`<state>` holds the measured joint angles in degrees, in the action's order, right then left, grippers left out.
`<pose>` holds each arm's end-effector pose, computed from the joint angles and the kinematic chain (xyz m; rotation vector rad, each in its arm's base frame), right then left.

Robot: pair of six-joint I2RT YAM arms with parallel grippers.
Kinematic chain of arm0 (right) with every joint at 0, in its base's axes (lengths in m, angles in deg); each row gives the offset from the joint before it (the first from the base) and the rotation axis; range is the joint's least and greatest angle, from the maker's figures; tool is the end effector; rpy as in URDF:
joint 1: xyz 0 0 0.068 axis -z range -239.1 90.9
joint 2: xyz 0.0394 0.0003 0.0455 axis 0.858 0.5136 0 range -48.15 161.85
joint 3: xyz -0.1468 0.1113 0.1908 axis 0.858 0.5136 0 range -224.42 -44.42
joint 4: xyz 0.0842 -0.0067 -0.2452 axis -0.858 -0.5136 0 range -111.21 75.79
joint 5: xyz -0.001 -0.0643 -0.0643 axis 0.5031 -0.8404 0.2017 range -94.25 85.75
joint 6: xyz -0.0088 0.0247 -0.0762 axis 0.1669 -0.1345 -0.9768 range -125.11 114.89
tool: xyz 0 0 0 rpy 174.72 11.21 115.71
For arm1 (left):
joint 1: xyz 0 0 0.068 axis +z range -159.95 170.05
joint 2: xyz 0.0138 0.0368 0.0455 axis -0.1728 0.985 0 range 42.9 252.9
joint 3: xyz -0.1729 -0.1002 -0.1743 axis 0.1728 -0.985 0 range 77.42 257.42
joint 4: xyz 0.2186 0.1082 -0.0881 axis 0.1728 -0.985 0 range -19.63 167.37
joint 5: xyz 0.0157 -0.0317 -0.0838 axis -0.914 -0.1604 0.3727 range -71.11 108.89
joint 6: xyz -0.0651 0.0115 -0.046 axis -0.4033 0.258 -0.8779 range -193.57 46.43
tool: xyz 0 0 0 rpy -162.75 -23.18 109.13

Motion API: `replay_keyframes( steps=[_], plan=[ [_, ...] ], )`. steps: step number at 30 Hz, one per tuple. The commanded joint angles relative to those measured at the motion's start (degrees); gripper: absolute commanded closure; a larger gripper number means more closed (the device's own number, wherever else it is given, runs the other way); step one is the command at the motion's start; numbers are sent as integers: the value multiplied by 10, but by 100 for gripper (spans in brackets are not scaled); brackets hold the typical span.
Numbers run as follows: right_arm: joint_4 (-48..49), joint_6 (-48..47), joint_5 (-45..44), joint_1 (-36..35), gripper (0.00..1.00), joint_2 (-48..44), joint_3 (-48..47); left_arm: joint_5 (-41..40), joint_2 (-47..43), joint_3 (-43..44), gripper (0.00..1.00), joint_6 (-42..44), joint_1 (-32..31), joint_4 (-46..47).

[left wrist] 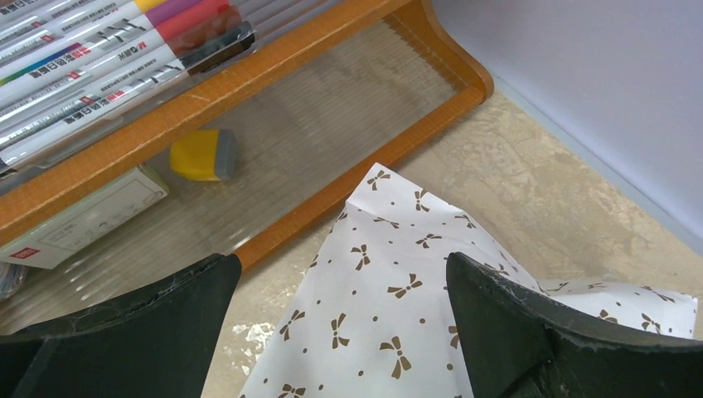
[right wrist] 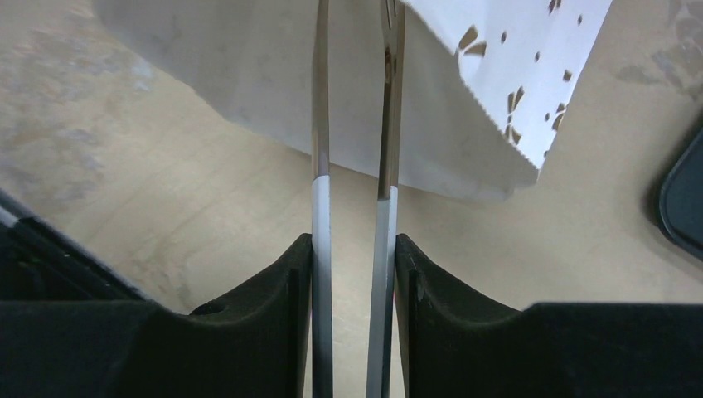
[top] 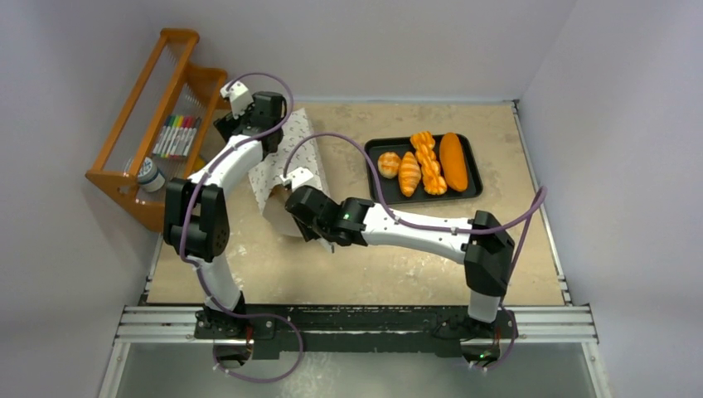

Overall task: Take the fake bread out of the paper bag
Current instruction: Take out the fake bread from the paper bag.

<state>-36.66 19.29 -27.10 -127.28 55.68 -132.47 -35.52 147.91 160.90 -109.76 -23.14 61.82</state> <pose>0.1884 0.3981 0.2684 -0.6218 2.1274 0.4657 0.4272 -0.0420 0.2586 -0.8551 1.7648 0.4924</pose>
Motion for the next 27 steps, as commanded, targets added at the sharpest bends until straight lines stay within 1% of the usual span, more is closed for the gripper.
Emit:
replay_keyframes(
  steps=[1,7,12,19,27],
  plan=[
    [16,10,-57,2,61,2,-3,-9,0,29,0,9,3,11],
    [23,-2,-111,5,60,43,-32,-4,5,35,0,10,3,12],
    [20,-7,-137,11,59,77,-59,5,12,40,0,8,4,12],
    [41,-22,-173,11,61,92,-85,15,16,42,0,0,4,13],
    [69,-47,-190,11,61,106,-106,22,16,42,0,-4,8,14]
  ],
)
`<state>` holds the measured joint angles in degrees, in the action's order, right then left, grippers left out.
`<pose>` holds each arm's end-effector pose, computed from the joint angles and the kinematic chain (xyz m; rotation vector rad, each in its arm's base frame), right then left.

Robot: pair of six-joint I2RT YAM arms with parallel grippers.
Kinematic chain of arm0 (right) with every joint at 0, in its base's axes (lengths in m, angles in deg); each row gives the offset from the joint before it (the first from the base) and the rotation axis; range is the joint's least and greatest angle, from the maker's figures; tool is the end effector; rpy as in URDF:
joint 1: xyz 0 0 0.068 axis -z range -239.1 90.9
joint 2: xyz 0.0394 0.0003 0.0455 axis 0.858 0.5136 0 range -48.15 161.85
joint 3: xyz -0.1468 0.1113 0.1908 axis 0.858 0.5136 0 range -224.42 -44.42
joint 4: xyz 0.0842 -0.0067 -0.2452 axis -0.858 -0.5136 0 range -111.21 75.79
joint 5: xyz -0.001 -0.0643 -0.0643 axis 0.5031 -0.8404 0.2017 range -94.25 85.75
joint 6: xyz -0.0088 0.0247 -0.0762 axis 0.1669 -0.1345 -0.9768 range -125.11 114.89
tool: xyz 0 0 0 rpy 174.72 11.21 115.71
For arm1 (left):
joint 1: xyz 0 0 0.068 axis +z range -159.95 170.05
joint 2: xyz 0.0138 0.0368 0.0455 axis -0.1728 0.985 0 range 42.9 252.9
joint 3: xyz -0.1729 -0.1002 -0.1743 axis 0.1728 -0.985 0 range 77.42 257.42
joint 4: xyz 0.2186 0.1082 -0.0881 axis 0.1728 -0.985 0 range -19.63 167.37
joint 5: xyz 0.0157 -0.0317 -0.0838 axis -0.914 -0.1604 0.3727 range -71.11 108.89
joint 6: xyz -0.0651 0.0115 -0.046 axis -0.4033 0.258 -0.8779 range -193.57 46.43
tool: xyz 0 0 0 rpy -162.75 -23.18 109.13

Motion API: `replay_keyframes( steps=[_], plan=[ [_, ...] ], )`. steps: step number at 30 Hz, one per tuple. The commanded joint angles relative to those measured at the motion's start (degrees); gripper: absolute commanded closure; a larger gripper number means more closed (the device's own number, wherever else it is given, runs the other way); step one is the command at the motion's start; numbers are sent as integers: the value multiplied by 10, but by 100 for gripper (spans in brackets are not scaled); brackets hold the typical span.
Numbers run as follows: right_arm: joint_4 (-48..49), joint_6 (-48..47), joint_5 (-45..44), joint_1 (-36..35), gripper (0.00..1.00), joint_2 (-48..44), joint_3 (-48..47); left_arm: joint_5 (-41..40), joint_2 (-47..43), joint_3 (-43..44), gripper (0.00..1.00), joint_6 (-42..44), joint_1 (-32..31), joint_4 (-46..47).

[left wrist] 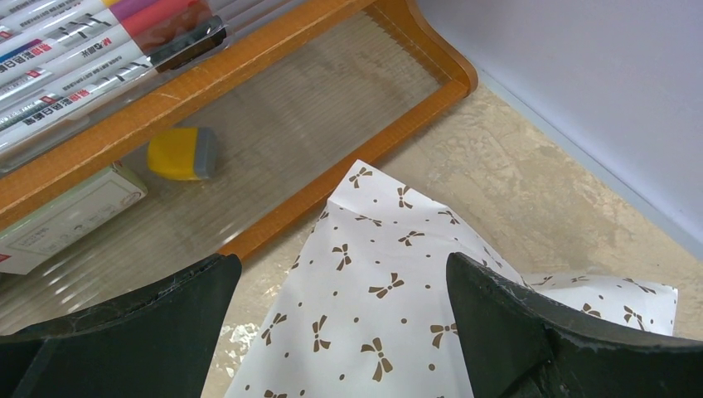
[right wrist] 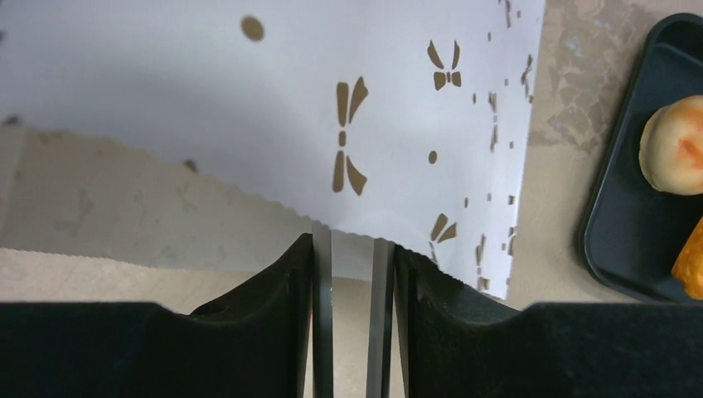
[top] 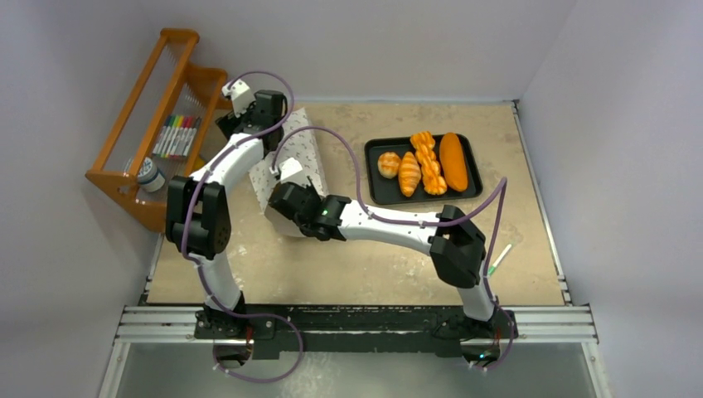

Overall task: Take the fake bread out of the paper bag
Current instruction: Take out the fake bread from the paper bag.

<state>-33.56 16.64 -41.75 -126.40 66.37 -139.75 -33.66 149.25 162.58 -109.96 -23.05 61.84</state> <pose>0.2228 0.4231 0.2428 -0.4884 2.0362 0.1982 0.4346 -0.0445 0.2579 -0.8500 1.7777 0.4560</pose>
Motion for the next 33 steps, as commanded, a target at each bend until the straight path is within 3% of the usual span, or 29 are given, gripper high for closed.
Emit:
replay_keyframes(
  steps=[1,25,33],
  plan=[
    [44,-26,-49,2,61,1,-36,4,3,25,0,-3,8,14],
    [32,-52,-39,-38,60,1,-32,14,19,37,0,-11,14,13],
    [17,-64,-47,-38,59,36,-71,19,21,38,0,-15,14,13]
  ],
)
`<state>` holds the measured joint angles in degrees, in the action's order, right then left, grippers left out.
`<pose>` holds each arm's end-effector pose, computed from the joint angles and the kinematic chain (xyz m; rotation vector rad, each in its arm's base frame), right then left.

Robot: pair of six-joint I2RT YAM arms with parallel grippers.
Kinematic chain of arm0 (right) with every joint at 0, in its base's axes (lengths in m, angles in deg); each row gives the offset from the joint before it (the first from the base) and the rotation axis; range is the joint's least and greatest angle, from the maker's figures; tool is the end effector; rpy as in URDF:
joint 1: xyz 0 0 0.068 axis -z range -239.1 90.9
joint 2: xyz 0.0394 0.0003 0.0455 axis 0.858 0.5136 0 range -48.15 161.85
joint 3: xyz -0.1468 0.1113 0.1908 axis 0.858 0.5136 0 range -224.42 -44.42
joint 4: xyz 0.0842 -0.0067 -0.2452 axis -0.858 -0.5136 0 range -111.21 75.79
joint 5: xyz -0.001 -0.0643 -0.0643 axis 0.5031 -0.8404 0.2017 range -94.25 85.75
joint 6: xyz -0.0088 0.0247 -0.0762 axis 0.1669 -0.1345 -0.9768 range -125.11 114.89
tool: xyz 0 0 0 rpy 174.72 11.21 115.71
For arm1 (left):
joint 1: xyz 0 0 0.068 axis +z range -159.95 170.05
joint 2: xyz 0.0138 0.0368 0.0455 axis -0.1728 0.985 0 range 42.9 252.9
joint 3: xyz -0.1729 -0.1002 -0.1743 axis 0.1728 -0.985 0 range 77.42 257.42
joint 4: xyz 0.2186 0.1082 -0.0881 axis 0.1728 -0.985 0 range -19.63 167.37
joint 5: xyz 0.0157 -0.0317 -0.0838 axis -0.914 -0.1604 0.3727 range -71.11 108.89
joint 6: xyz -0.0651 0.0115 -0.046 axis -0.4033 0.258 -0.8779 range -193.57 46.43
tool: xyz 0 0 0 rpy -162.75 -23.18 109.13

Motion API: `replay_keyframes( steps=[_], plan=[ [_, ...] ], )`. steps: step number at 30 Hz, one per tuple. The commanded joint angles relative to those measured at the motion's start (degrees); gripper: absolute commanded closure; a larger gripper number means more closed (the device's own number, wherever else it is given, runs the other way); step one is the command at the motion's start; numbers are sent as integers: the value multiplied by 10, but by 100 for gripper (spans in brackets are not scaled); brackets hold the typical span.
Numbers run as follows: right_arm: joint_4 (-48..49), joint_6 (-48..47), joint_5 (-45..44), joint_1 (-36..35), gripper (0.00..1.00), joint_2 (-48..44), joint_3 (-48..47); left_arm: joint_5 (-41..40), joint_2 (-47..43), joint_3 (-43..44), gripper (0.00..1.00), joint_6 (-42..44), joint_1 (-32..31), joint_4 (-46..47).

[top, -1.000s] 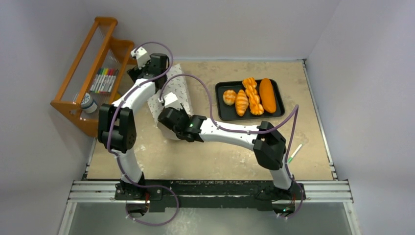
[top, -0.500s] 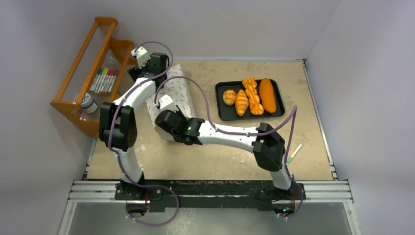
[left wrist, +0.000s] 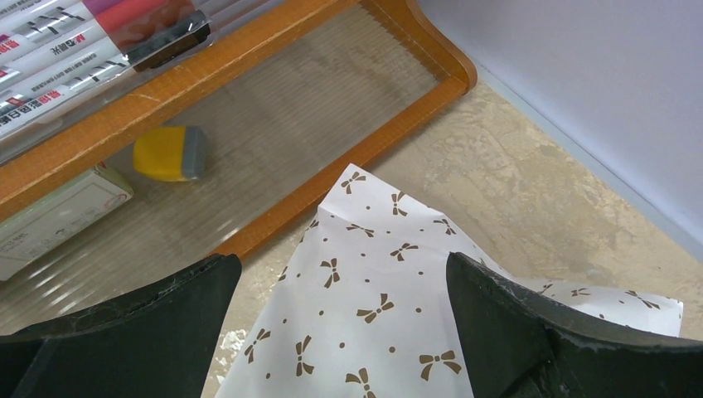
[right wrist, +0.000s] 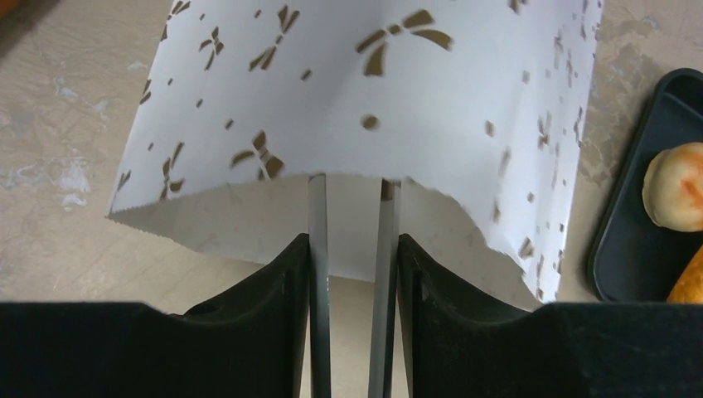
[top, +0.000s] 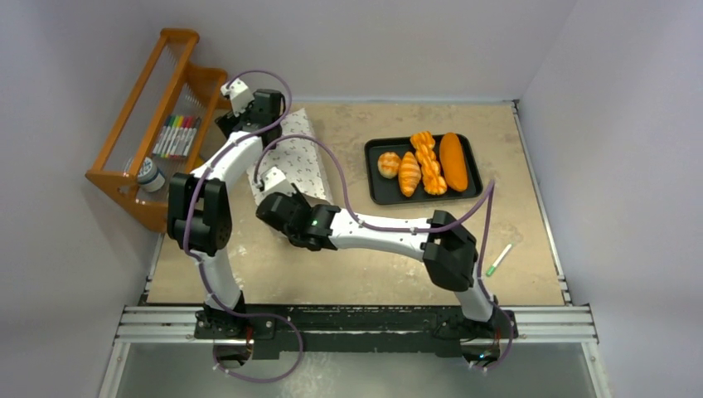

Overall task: Take the fake bread out of the paper bag
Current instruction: Take out the fake bread from the paper bag.

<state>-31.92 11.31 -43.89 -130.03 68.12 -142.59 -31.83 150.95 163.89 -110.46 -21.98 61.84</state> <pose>0.2007 0.4450 0.2501 -0.5910 1.9560 0.1861 0.4428 -0.0393 0.2523 -0.8622 1.7919 0.4365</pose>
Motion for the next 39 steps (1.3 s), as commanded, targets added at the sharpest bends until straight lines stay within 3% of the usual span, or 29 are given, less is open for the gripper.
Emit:
replay_keyframes(
  steps=[1,10,19,39],
  plan=[
    [-10,-12,-24,-2,58,26,-51,1,4,24,0,-11,3,14],
    [-49,-27,-76,-1,57,78,-125,4,7,26,0,-12,3,15],
    [-52,-33,-141,-1,57,76,-119,7,12,27,0,-13,4,18],
    [39,-121,-120,21,53,121,-153,11,18,28,0,-15,4,19]
  ],
)
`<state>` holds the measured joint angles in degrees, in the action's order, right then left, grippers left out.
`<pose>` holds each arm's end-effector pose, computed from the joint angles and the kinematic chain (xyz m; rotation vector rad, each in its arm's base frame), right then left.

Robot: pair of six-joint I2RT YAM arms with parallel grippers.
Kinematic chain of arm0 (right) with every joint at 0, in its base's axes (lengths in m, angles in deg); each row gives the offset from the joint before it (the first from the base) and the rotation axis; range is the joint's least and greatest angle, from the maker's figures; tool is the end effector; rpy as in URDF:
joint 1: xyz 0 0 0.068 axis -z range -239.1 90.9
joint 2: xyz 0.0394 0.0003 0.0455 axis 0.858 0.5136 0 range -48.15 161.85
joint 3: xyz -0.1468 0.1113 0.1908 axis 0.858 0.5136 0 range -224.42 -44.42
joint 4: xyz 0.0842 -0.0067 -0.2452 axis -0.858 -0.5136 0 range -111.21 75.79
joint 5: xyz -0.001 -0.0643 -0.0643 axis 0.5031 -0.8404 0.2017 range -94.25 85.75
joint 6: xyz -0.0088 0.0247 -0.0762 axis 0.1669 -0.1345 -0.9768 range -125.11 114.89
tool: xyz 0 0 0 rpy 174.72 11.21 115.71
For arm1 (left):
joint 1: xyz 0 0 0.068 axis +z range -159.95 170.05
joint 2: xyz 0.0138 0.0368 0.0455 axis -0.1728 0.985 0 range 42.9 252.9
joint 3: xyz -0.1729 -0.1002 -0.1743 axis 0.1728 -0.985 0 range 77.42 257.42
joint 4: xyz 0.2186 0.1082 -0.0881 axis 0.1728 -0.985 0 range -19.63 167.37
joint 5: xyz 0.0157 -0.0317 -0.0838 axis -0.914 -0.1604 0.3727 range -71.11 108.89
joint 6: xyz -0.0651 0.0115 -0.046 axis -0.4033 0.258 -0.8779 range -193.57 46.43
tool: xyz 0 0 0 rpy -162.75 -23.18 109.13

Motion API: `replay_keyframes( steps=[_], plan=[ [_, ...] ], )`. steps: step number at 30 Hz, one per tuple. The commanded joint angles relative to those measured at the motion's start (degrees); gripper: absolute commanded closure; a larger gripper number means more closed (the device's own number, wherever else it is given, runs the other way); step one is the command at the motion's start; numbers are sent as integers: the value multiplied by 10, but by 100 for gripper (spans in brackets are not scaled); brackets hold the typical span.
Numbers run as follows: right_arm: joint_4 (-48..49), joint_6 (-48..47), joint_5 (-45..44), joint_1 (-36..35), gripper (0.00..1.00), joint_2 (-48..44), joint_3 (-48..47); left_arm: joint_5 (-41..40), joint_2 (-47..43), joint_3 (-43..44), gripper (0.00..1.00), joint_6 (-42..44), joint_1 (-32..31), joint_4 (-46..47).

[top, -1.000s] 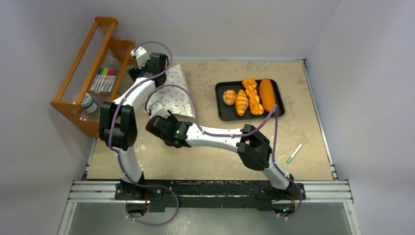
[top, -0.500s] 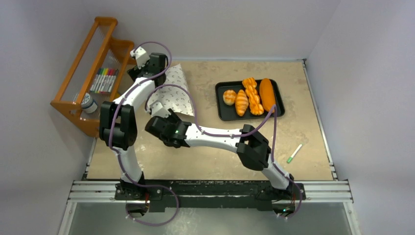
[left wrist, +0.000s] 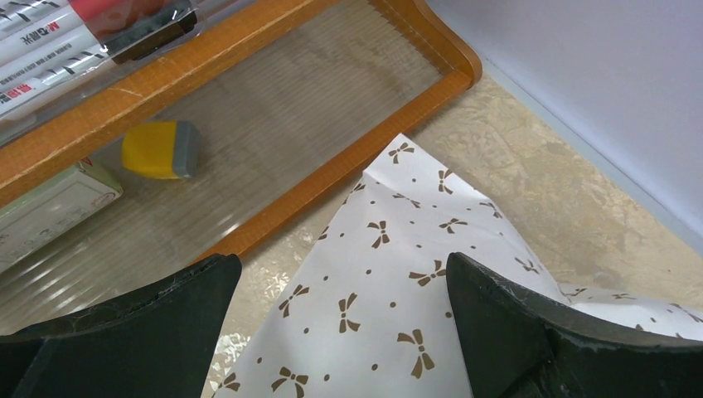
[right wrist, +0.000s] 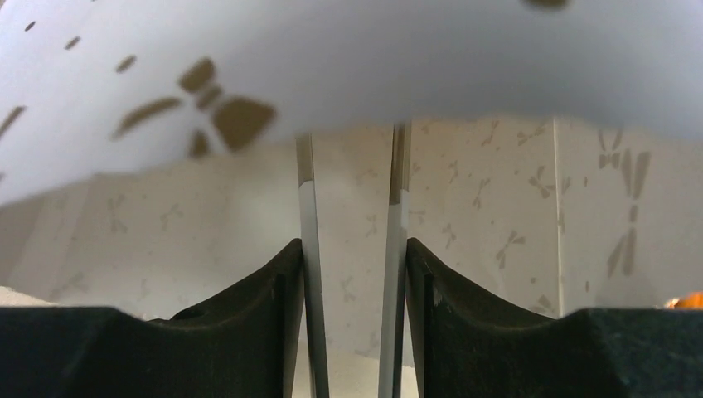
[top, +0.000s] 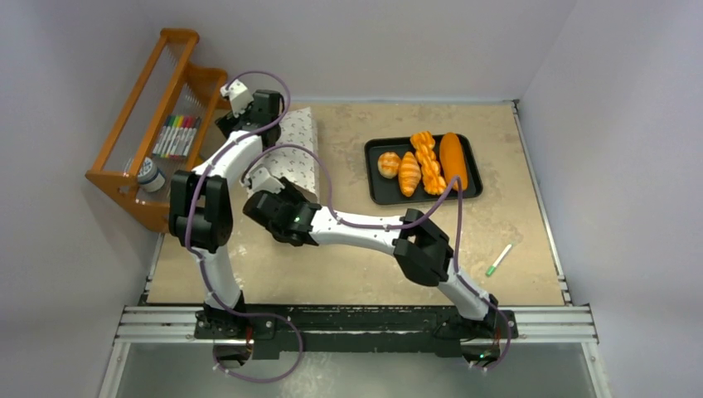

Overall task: Take the fake bread out of the paper bag
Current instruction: Take out the fake bread from the paper bag.

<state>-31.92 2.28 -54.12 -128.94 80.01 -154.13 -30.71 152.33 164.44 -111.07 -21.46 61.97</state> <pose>0.2303 0.4731 0.2248 -0.6045 1.8665 -0.0886 0.4481 -0.0372 0.2449 -0.8707 1.8053 0.4248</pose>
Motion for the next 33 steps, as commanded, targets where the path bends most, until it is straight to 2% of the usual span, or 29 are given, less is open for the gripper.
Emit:
replay_keyframes(
  steps=[1,7,12,15,24,33],
  plan=[
    [38,-32,-15,12,53,6,-42,0,4,22,0,-9,-1,18],
    [31,-30,-10,23,60,15,-54,0,4,20,0,-9,-1,18],
    [18,-7,-4,24,88,-16,-14,-2,0,19,0,-9,-1,18],
    [12,18,-6,24,100,-53,19,-2,-1,20,0,-10,-1,18],
    [-11,43,60,7,100,-184,135,-3,-1,27,0,-13,-1,12],
    [-63,79,92,-7,100,-262,204,3,4,39,0,-16,-3,1]
  ],
)
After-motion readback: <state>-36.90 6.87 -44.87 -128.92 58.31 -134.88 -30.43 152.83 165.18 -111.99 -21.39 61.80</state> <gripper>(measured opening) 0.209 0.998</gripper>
